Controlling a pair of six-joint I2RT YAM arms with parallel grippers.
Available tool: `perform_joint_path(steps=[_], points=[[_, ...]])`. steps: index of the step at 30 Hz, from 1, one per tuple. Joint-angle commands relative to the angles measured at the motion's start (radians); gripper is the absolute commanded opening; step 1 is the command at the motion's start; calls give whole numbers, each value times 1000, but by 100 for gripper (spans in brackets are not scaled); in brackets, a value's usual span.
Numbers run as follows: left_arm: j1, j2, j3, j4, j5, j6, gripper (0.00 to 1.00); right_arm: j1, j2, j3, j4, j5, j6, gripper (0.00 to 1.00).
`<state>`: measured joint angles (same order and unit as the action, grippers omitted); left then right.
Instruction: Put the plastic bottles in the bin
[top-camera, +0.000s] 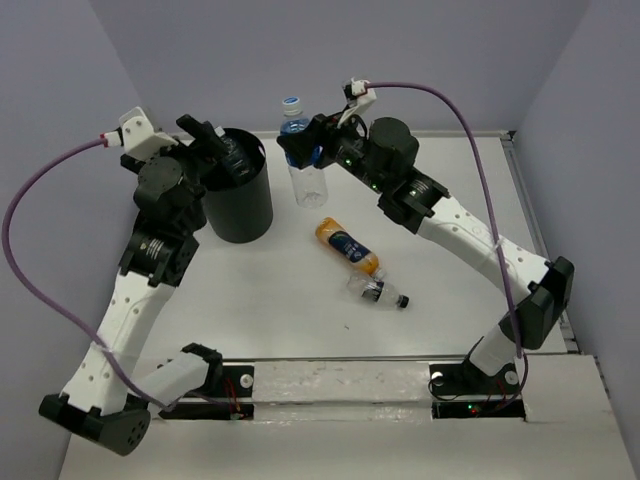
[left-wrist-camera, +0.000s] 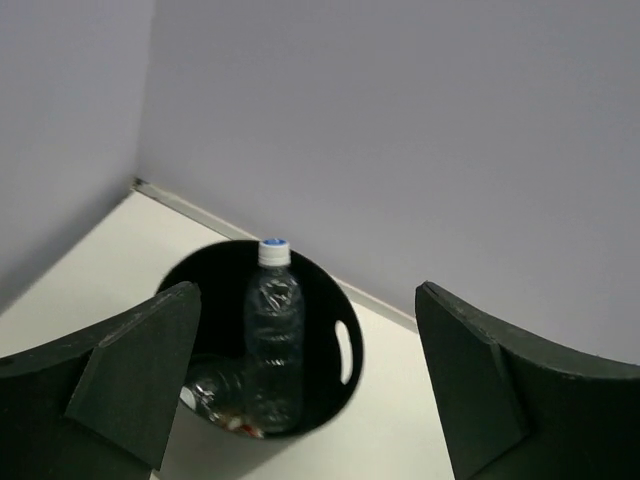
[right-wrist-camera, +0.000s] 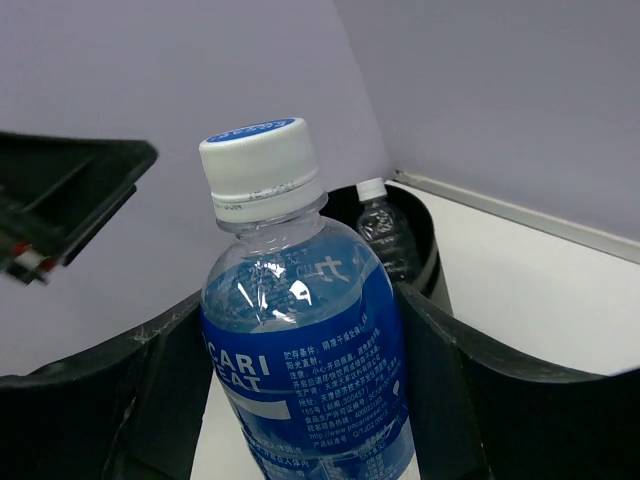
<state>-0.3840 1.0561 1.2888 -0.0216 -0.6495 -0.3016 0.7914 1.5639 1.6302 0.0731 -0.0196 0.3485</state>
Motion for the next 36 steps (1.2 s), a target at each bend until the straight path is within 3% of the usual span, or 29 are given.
perform_joint_path(steps=[1, 8, 13, 19, 25, 27, 29, 30, 31, 36], points=[[4, -141, -138, -167, 249, -140, 98, 40, 115, 162, 148, -20, -34, 49], [4, -355, -259, -179, 237, -154, 96, 60, 343, 433, 247, -45, -78, 49], [4, -426, -316, -140, 276, -177, 95, 69, 622, 769, 244, -45, -98, 48], [4, -487, -347, -80, 324, -220, 94, 100, 827, 867, 401, -69, -65, 47], [5, -492, -296, -123, 340, -202, 94, 149, 976, 978, 392, -82, -86, 48], [4, -507, -280, -133, 349, -208, 94, 158, 961, 923, 410, -80, -80, 54], [4, -512, -254, -170, 358, -218, 94, 158, 940, 884, 409, -74, -82, 73], [4, -510, -243, -196, 363, -221, 94, 158, 911, 846, 393, -69, -83, 88], [4, -508, -235, -207, 381, -225, 95, 158, 894, 830, 380, -71, -86, 94], [4, -463, -166, -311, 453, -261, 99, 158, 756, 714, 353, -71, -98, 100]])
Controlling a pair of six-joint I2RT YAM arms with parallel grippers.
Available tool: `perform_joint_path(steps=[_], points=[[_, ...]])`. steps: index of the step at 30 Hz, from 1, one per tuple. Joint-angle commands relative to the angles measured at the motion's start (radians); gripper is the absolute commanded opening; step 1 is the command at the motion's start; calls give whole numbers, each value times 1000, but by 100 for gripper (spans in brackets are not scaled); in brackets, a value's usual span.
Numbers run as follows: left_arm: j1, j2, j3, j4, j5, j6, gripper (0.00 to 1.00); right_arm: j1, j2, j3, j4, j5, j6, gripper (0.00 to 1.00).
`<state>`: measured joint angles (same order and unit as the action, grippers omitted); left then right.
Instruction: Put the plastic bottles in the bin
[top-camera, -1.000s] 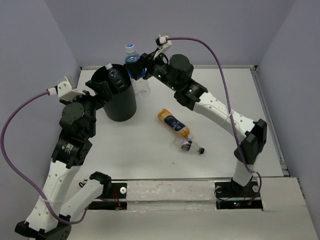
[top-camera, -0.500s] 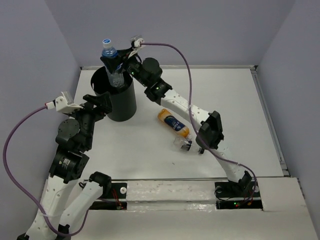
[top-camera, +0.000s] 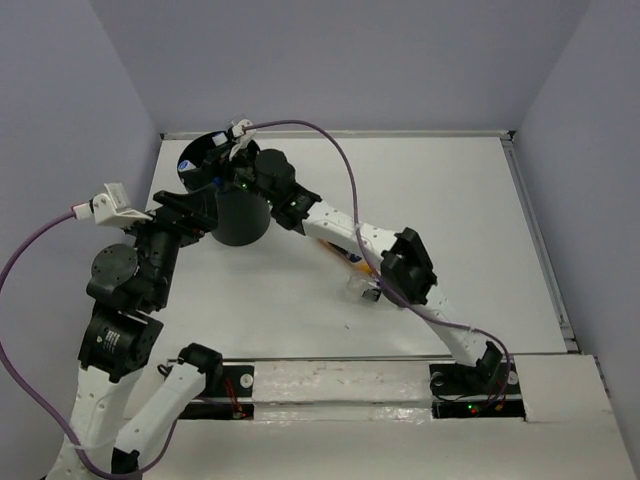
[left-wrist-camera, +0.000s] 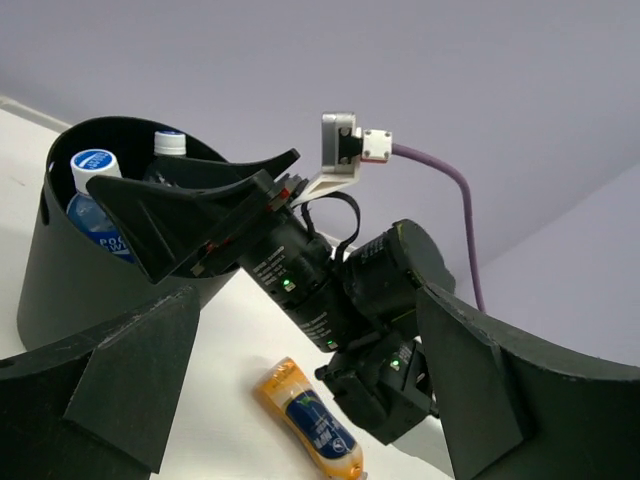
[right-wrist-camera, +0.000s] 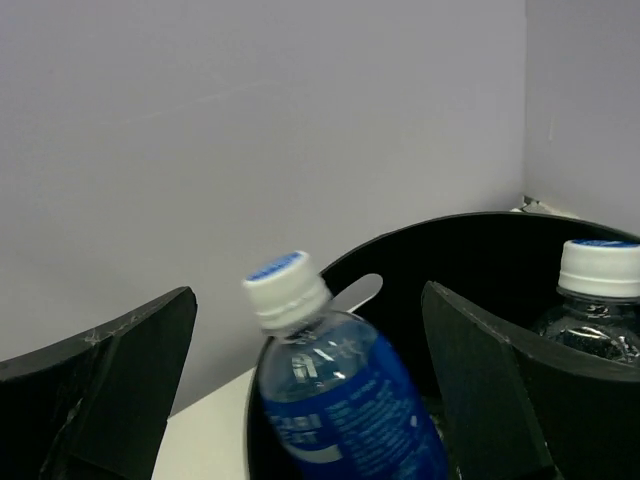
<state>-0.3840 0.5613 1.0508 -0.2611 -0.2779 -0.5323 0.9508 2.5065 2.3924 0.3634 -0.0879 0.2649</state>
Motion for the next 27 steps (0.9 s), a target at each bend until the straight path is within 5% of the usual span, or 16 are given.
perform_joint_path(steps=[1, 8, 15, 21, 27], points=[[4, 38, 80, -81, 94, -40, 99, -1, -249, -105, 59, 0, -15, 100], [2, 84, 69, -86, 195, -126, 99, -1, -553, -404, -27, 54, -58, 97], [-50, 239, -107, 112, 365, -248, 99, -78, -1119, -1167, -245, 260, -34, 62], [-317, 464, -156, 209, 31, -354, 99, -119, -1510, -1603, -461, 263, 101, 70], [-361, 690, -210, 359, -53, -524, 99, -119, -1708, -1780, -679, 223, 189, 84]])
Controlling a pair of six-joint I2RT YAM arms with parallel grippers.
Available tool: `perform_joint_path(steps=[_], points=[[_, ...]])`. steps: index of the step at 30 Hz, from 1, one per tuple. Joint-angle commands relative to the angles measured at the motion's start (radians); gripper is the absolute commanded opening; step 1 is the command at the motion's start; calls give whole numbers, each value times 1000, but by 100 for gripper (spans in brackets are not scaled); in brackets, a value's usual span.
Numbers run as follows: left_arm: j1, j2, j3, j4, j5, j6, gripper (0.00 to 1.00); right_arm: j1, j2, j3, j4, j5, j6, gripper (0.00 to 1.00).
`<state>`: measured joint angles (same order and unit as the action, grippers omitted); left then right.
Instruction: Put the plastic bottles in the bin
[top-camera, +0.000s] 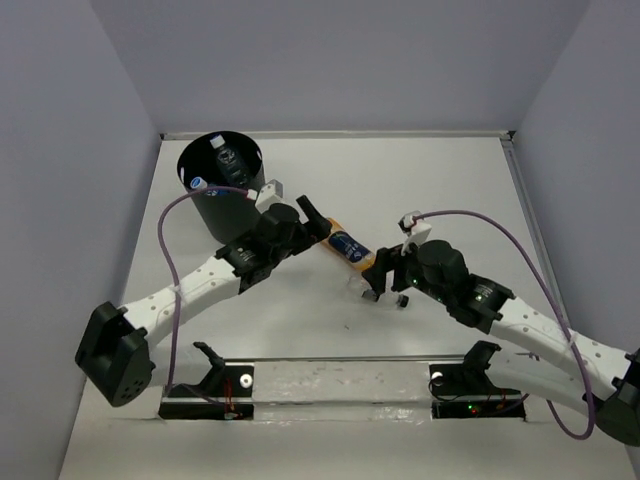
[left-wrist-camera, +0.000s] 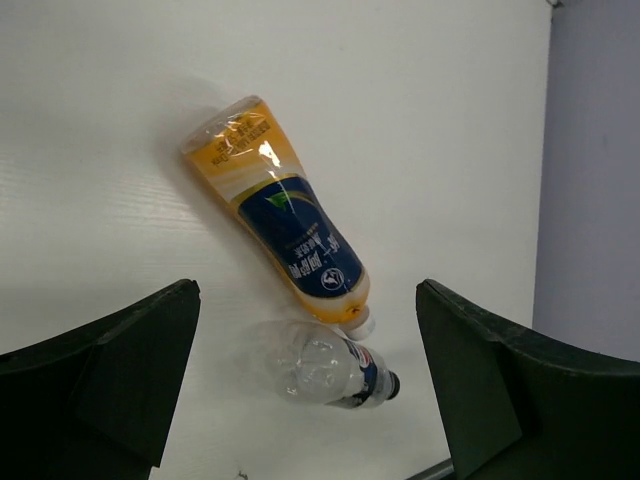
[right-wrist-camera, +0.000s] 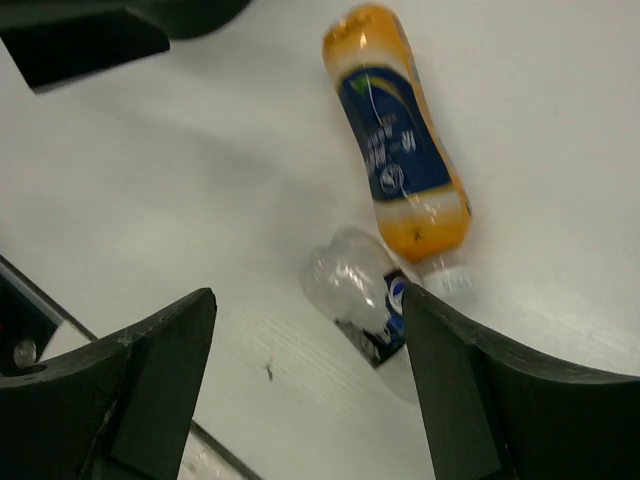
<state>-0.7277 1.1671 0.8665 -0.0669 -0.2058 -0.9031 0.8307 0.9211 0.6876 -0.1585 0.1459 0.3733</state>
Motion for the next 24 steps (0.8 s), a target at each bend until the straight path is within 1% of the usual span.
perform_joint_path(steps=[1, 3, 5, 6, 8, 9, 13, 16, 23, 24], points=[[-18, 107, -27, 185, -126, -154, 99, 1, -123, -76, -176, -8, 84, 86], [-24, 176, -24, 235, -148, -194, 99, 1, -152, -97, -205, -23, 104, 90], [-24, 235, -1, 246, -162, -201, 99, 1, -153, -99, -208, -49, 107, 91], [-24, 296, 37, 237, -168, -207, 99, 1, -137, -94, -214, -48, 111, 92], [-24, 357, 83, 222, -173, -192, 99, 1, -111, -89, -230, -29, 110, 93], [-22, 420, 139, 181, -178, -183, 99, 1, -90, -86, -233, -31, 111, 94], [-9, 537, 227, 150, -170, -169, 99, 1, -61, -73, -228, -39, 104, 96], [5, 597, 262, 160, -173, -165, 99, 1, -30, -56, -228, -20, 93, 100], [24, 695, 312, 161, -162, -148, 99, 1, 122, 4, -201, 3, 59, 100], [27, 715, 321, 161, -159, -146, 99, -8, 163, 18, -193, 1, 52, 100]])
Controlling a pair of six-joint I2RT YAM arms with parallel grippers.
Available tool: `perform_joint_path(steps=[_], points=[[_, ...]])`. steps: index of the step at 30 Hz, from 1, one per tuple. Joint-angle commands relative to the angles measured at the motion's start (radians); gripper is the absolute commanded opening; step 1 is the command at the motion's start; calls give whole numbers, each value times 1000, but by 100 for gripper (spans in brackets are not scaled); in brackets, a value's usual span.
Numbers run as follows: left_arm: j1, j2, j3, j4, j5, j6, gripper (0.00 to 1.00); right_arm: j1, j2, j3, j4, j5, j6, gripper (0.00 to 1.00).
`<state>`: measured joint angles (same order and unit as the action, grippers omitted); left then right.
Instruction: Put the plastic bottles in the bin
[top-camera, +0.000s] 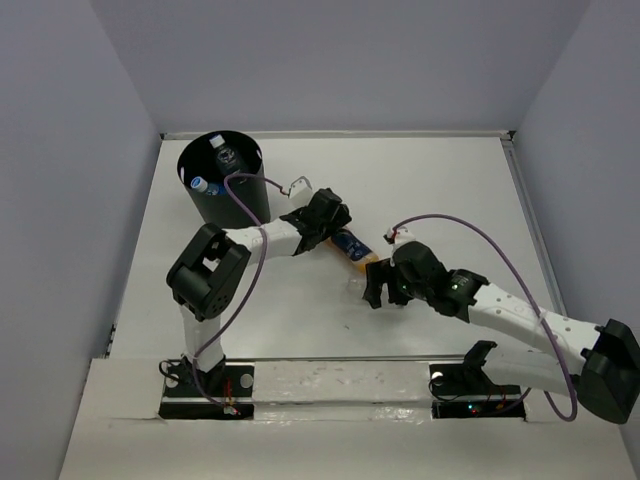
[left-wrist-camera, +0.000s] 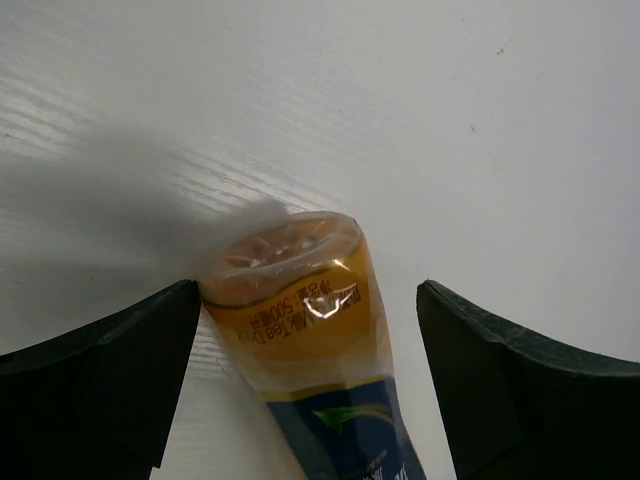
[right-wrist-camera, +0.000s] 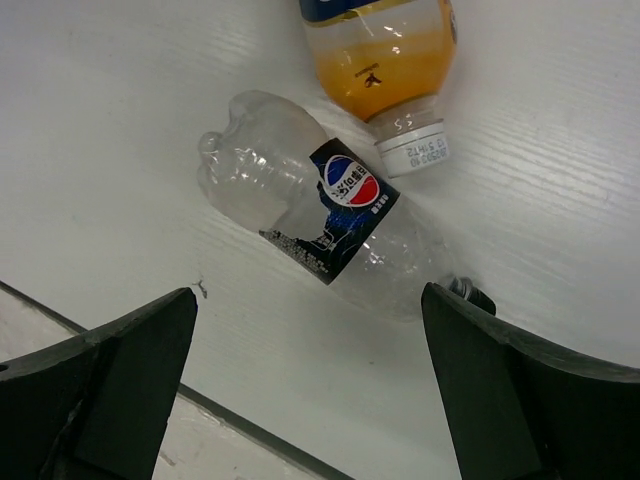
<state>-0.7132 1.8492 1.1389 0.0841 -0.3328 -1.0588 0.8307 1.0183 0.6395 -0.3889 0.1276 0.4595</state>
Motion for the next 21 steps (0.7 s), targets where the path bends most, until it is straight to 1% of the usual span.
perform_joint_path(steps=[1, 3, 5, 8, 9, 11, 14, 17, 18, 19, 20, 21], points=[[15, 44, 54, 11, -26, 13, 99, -8, 87, 75, 41, 23, -38, 100], [20, 65, 79, 9, -17, 26, 99, -8, 123, 92, 44, 30, -48, 100], [20, 97, 94, 9, -15, 34, 89, -21, 163, 111, 48, 30, -68, 99], [24, 105, 94, 28, -11, 42, 79, -21, 229, 141, 45, 9, -107, 97], [29, 102, 87, 38, -8, 51, 71, -21, 247, 149, 41, -8, -129, 97], [31, 87, 70, 55, -12, 62, 63, -21, 298, 170, 38, -43, -146, 96], [31, 10, 22, 82, -38, 97, 48, -21, 342, 192, 33, -95, -183, 98], [31, -45, 4, 86, -71, 144, 42, -21, 370, 218, -1, -118, -193, 99], [31, -85, 2, 85, -78, 155, 38, -21, 370, 219, -2, -120, -183, 98], [31, -103, 2, 83, -86, 167, 38, -21, 364, 213, -1, -120, -179, 98], [31, -119, 4, 80, -92, 181, 36, -21, 355, 206, 4, -149, -171, 97], [29, -151, 15, 68, -104, 204, 35, -21, 333, 190, 7, -149, -153, 94]])
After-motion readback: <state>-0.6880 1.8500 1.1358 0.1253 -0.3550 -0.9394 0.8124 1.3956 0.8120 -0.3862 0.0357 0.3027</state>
